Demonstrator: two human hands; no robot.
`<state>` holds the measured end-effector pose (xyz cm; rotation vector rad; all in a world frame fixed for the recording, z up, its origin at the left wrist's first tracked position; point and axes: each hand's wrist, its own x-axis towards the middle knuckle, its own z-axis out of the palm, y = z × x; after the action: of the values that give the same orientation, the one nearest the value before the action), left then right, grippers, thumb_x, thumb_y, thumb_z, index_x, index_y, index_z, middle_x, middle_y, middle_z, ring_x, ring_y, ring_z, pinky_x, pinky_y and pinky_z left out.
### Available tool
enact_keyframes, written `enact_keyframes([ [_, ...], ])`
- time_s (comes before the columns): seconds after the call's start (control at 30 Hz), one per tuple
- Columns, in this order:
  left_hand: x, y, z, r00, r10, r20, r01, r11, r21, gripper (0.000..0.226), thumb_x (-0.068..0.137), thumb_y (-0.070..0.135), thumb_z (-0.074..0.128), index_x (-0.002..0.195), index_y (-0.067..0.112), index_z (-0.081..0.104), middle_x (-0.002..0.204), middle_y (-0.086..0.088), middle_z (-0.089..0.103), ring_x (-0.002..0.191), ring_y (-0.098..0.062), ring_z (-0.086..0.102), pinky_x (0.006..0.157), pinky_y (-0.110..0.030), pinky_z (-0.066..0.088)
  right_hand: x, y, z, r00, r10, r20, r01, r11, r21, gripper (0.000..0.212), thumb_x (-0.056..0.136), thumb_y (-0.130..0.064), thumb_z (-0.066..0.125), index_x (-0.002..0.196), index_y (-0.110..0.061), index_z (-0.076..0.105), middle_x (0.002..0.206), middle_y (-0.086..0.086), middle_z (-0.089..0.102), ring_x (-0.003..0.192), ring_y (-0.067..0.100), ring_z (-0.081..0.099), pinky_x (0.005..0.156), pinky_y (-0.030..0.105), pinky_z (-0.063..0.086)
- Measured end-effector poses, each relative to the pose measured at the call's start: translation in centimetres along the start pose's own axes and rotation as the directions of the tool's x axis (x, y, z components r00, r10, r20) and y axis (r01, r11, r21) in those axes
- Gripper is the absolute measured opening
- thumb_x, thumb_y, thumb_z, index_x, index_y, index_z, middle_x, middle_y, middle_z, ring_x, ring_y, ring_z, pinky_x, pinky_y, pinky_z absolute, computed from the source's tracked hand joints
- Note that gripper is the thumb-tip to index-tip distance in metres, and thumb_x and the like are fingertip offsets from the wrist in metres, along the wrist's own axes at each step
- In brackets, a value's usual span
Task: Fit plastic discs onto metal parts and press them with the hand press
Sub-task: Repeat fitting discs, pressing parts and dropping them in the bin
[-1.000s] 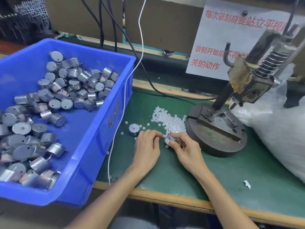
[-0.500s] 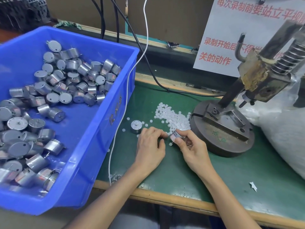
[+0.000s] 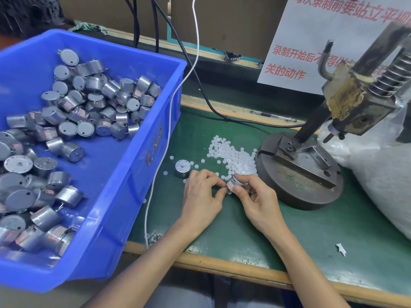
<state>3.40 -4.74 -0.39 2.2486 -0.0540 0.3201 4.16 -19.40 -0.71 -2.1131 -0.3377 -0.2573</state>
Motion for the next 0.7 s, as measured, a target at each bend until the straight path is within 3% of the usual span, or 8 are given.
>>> enact_keyframes([
  [0.1, 0.04, -0.01, 0.03, 1.0, -0.002, 0.003, 0.002, 1.0, -0.001, 0.004, 0.082, 0.02, 0.069, 0.084, 0.018, 0.071, 0.091, 0.007, 0.061, 0.09, -0.012, 0.041, 0.079, -0.017, 0.027, -0.12, -0.16, 0.11, 0.993, -0.115, -0.005, 0.114, 0.99, -0.087, 0.016, 0.088, -0.01, 0.063, 0.102, -0.003, 0.065, 0.093, -0.004, 0.064, 0.074, -0.011, 0.057, 0.066, 0.007, 0.041],
  [0.23, -0.03, -0.14, -0.07, 1.0, -0.016, -0.025, 0.015, 0.999, -0.045, 0.016, 0.08, 0.006, 0.064, 0.093, 0.016, 0.066, 0.093, 0.006, 0.063, 0.093, -0.014, 0.047, 0.082, -0.018, 0.033, -0.49, -0.13, 0.35, 0.974, -0.226, 0.031, 0.228, 0.954, -0.195, 0.021, 0.09, -0.014, 0.057, 0.106, -0.003, 0.064, 0.102, 0.005, 0.06, 0.084, 0.001, 0.057, 0.067, 0.034, 0.053],
  [0.3, -0.1, -0.22, -0.14, 1.0, -0.011, -0.019, 0.011, 0.999, -0.044, 0.021, 0.079, 0.003, 0.062, 0.096, 0.015, 0.065, 0.094, 0.006, 0.062, 0.093, -0.013, 0.046, 0.083, -0.019, 0.034, -0.59, -0.06, 0.4, 0.969, -0.245, 0.026, 0.244, 0.944, -0.222, 0.02, 0.09, -0.013, 0.058, 0.106, -0.003, 0.064, 0.102, 0.007, 0.06, 0.083, 0.015, 0.061, 0.063, 0.04, 0.054],
  [0.47, -0.11, -0.27, -0.15, 1.0, -0.004, -0.01, 0.003, 0.999, -0.047, 0.022, 0.079, 0.003, 0.061, 0.096, 0.015, 0.065, 0.094, 0.007, 0.062, 0.094, -0.011, 0.045, 0.085, -0.023, 0.036, -0.64, -0.16, 0.49, 0.956, -0.292, 0.014, 0.286, 0.926, -0.248, 0.02, 0.087, -0.007, 0.059, 0.104, 0.003, 0.064, 0.099, 0.014, 0.062, 0.077, 0.029, 0.064, 0.056, 0.042, 0.054],
  [0.7, -0.34, -0.18, -0.18, 1.0, 0.013, -0.007, -0.013, 0.999, -0.041, 0.023, 0.079, 0.002, 0.061, 0.096, 0.016, 0.065, 0.092, 0.008, 0.061, 0.091, -0.013, 0.047, 0.083, -0.022, 0.035, -0.86, -0.47, 0.55, 0.939, -0.341, 0.039, 0.332, 0.874, -0.355, 0.022, 0.082, -0.007, 0.062, 0.103, 0.0, 0.068, 0.099, 0.012, 0.065, 0.078, 0.027, 0.066, 0.05, 0.033, 0.054],
])
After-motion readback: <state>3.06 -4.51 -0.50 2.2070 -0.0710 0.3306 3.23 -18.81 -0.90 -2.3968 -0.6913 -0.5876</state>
